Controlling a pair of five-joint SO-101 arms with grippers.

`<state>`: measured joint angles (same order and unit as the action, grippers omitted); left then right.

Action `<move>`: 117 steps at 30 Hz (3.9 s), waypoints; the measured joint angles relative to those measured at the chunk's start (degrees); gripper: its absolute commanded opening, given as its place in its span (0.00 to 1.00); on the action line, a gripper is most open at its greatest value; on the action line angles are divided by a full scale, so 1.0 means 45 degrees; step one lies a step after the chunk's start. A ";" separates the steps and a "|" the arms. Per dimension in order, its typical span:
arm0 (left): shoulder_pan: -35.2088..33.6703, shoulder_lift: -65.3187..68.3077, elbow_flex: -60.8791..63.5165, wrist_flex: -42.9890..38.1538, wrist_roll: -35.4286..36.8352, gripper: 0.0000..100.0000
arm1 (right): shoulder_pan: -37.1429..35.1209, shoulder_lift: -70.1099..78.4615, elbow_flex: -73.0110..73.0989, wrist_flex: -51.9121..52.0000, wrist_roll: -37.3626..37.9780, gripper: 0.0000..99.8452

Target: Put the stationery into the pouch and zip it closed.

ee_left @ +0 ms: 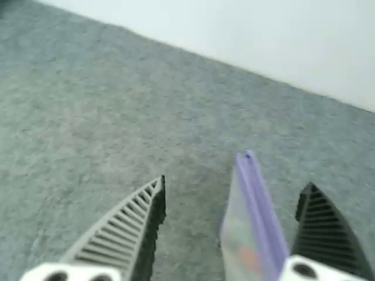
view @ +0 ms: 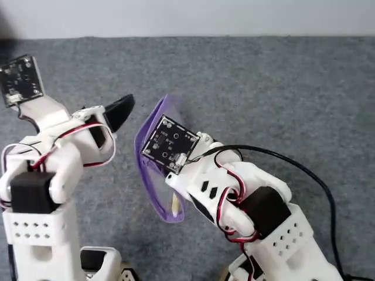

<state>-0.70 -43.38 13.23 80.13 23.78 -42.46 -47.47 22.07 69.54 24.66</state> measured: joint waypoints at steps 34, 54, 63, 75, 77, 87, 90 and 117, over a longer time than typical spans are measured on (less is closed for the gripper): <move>0.1211 0.0000 0.0313 0.0234 -0.0469 0.24 | -0.0391 0.0000 -0.1407 0.3028 0.0020 0.01; 0.1504 0.0000 0.4864 0.0137 -0.1661 0.15 | 0.0274 -0.1563 -0.1328 0.3966 0.0156 0.01; 0.2657 0.0000 0.5021 0.0567 -0.1797 0.12 | 0.1602 -0.1973 -0.1328 0.3985 0.1250 0.01; 0.3438 0.0000 0.2227 0.3497 -0.1797 0.30 | 0.2676 -0.2051 -0.0918 0.2266 0.1739 0.01; 0.3653 0.0000 0.2168 0.3673 -0.1797 0.29 | 0.2794 -0.2071 -0.0606 0.1719 0.1856 0.01; 0.6720 -0.0020 0.2852 0.2657 -0.0254 0.29 | 0.2833 -0.2071 0.0879 -0.1114 0.1875 0.01; 0.6935 -0.0039 0.3223 0.2325 0.0176 0.29 | 0.2833 -0.2071 0.0957 -0.1192 0.1875 0.01; 0.4454 -0.0020 -0.2774 0.4278 -0.2110 0.30 | 0.2716 -0.2090 0.0918 -0.1465 0.1817 0.01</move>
<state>19.34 -43.47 0.75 99.38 14.29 -30.24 -56.88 26.20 62.95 32.84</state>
